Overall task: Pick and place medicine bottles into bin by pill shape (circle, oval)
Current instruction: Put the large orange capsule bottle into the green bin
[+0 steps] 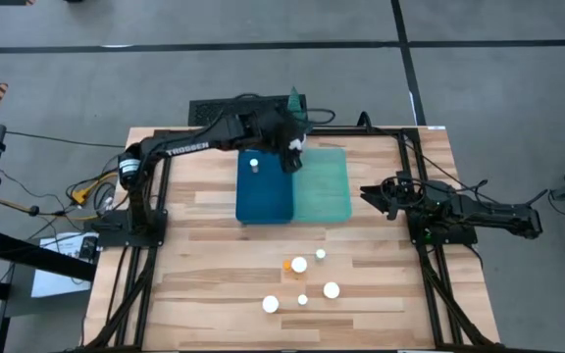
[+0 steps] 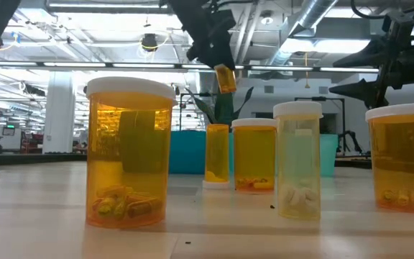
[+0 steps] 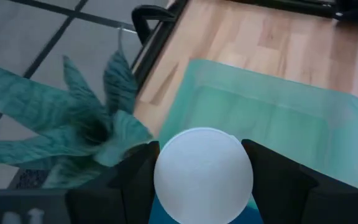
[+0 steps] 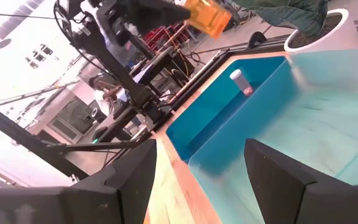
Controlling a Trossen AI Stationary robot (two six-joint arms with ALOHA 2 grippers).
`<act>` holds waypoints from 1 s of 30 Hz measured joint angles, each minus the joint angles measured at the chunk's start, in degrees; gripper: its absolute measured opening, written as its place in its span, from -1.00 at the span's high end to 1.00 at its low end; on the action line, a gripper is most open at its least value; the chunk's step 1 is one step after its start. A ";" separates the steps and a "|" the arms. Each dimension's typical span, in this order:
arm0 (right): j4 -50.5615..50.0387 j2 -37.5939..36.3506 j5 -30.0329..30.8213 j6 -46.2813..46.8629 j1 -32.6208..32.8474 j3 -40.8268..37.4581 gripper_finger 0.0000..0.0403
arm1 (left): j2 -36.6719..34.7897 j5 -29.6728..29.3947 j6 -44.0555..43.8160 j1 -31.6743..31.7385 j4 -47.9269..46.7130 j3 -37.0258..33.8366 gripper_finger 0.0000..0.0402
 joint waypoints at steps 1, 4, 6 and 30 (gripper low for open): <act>0.02 0.00 0.00 0.00 -0.02 0.00 -0.27 | 0.42 0.17 0.45 0.26 0.52 0.12 -0.07; 0.04 -0.02 0.07 0.00 -0.04 0.00 -0.27 | 1.92 1.68 1.21 0.75 1.07 0.19 -0.07; 0.16 -0.09 0.22 0.00 -0.04 0.00 -0.27 | 2.63 2.93 1.22 0.78 1.98 0.22 -0.07; 0.04 0.04 0.68 1.07 -0.04 0.07 -0.27 | 15.71 5.97 3.45 0.49 7.24 0.62 -0.07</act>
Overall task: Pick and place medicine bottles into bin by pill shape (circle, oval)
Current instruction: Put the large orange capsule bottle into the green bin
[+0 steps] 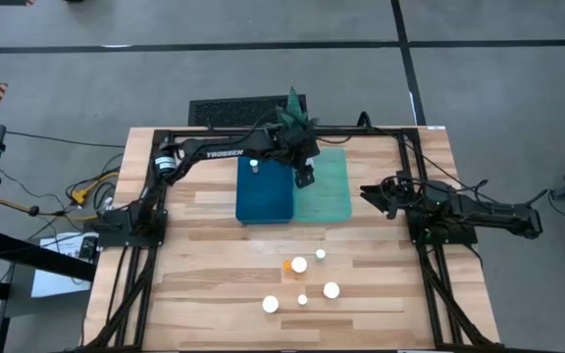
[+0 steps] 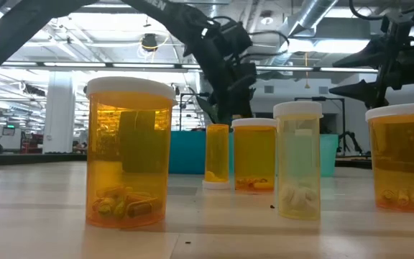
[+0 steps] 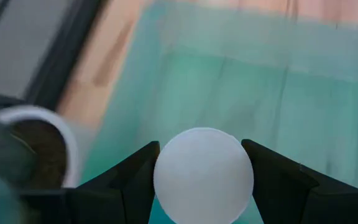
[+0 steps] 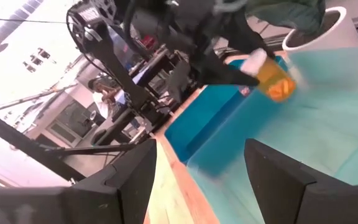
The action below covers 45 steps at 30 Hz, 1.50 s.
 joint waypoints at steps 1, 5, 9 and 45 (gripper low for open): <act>0.00 -0.06 0.00 0.00 0.00 0.00 -0.27 | 0.46 0.06 0.00 -0.08 -0.09 -0.02 -0.07; -0.04 -0.05 -0.04 0.36 0.00 0.00 -0.27 | 1.68 0.03 0.09 -0.42 0.06 -0.04 -0.07; -0.06 -0.04 -0.15 0.48 0.01 0.00 -0.27 | 2.65 0.17 0.79 -0.42 -0.19 0.00 -0.07; -0.04 -0.04 -0.18 0.99 0.00 0.00 -0.27 | 4.41 0.04 3.85 -0.76 -1.52 -0.02 -0.08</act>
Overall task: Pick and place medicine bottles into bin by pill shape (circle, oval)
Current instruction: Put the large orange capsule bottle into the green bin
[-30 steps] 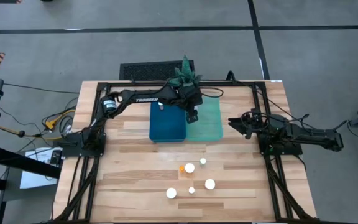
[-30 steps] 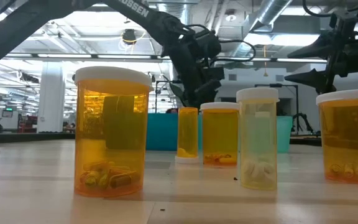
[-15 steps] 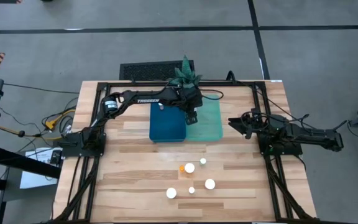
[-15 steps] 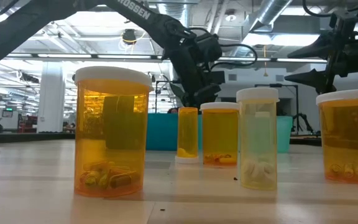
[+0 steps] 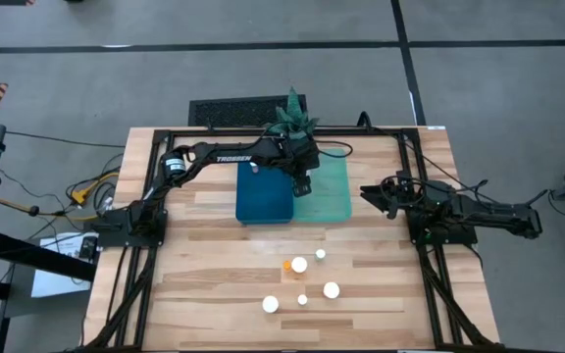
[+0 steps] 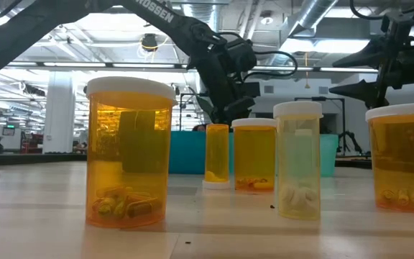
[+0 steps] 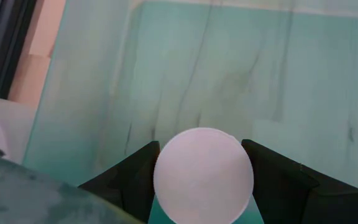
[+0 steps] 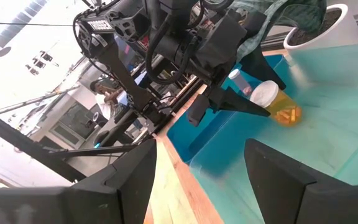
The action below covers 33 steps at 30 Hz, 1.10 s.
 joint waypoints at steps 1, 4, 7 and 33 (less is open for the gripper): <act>0.00 0.00 -0.02 0.02 0.00 -0.02 -0.27 | 0.00 0.01 0.00 0.00 0.00 0.00 -0.08; 0.00 0.00 -0.02 0.02 0.00 -0.02 -0.27 | 0.00 0.07 0.00 0.00 -0.07 0.00 -0.08; 0.00 0.00 -0.02 0.01 0.00 -0.02 -0.27 | 0.00 0.07 0.00 0.00 -0.11 0.00 -0.08; 0.00 0.00 -0.03 -0.07 0.00 -0.02 -0.27 | 0.00 -1.09 0.61 -0.02 -0.18 -0.02 -0.22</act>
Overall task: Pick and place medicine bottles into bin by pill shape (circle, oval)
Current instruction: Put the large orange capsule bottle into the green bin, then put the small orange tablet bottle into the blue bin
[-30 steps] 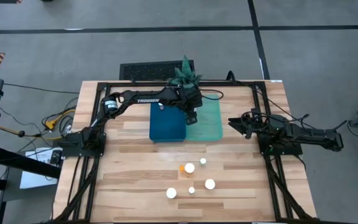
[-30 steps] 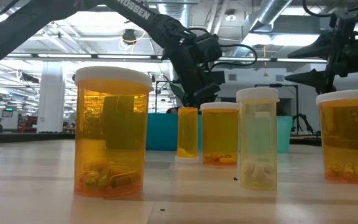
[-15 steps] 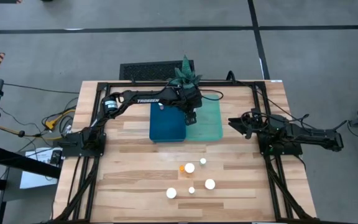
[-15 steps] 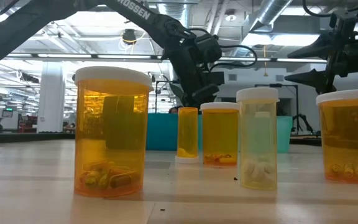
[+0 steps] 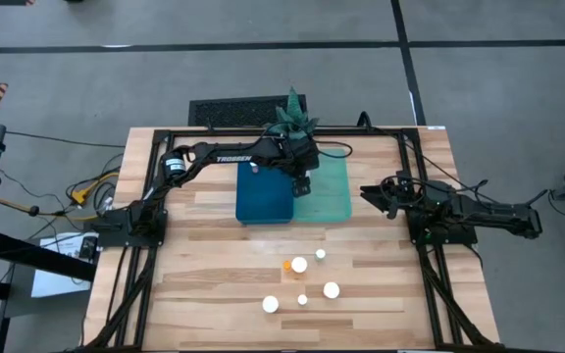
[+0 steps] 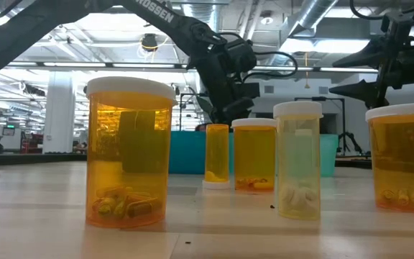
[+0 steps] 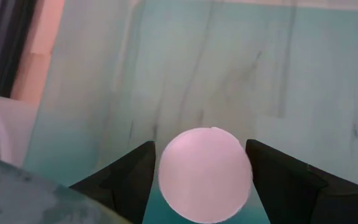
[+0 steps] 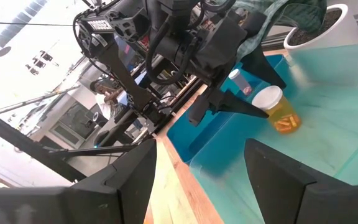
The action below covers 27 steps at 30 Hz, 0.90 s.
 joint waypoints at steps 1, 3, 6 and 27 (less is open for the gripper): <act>0.00 0.00 0.01 0.00 0.00 0.00 -0.27 | 0.00 -0.82 -0.02 -0.02 0.21 0.00 -0.22; 0.00 0.00 0.01 0.00 0.00 0.00 -0.27 | 0.00 -1.00 -0.02 0.00 0.40 0.00 -0.23; 0.00 0.00 -0.01 0.00 0.00 0.00 -0.27 | 0.00 -0.15 -0.02 0.00 0.40 -0.02 -0.30; 0.00 -0.02 -0.10 0.00 0.02 0.00 -0.27 | -0.92 0.84 -2.06 -4.44 -16.53 19.15 -0.64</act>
